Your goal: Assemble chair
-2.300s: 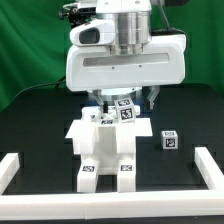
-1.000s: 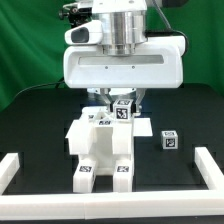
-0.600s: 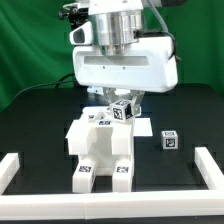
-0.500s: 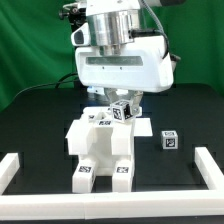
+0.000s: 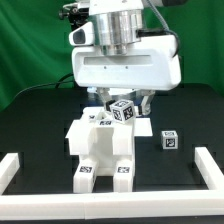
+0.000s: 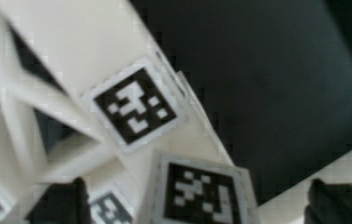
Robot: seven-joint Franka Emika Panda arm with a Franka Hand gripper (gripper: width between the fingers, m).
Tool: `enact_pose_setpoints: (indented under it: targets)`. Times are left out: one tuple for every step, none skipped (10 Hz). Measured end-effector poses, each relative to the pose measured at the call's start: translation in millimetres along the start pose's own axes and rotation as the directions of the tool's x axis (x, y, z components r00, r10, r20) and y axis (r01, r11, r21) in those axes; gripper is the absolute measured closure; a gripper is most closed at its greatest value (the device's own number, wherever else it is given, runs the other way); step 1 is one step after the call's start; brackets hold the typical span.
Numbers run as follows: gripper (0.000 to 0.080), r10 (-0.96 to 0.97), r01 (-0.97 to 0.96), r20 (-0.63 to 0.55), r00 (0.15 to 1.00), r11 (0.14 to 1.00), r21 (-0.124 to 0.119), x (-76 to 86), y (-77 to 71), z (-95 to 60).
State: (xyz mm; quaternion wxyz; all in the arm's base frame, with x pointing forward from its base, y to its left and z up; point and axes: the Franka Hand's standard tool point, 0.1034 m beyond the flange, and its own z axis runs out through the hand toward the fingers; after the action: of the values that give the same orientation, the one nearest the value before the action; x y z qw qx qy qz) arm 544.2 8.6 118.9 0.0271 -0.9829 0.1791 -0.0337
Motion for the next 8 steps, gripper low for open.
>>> enact_pose_setpoints:
  targets:
    - [0.0153, -0.12, 0.12, -0.004, 0.993, 0.993, 0.002, 1.1, 2.4, -0.4]
    - [0.0153, -0.19, 0.19, -0.005, 0.982, 0.982, 0.001, 3.2, 8.3, -0.9]
    - [0.015, -0.231, 0.231, -0.003, 0.973, 0.973, -0.002, 2.9, 8.2, -0.3]
    - [0.015, -0.288, 0.288, -0.002, 0.958, 0.958, -0.003, 2.7, 8.4, 0.1]
    - [0.015, -0.393, 0.393, 0.001, 0.92, 0.92, -0.014, 3.1, 8.8, 0.1]
    - [0.015, -0.534, 0.534, 0.011, 0.845, 0.845, -0.033, 2.8, 5.9, 0.2]
    - [0.015, -0.568, 0.568, 0.013, 0.823, 0.823, -0.033, 2.5, 5.5, 0.5]
    - [0.0171, -0.557, 0.557, 0.013, 0.83, 0.83, -0.034, 2.6, 6.8, 0.7]
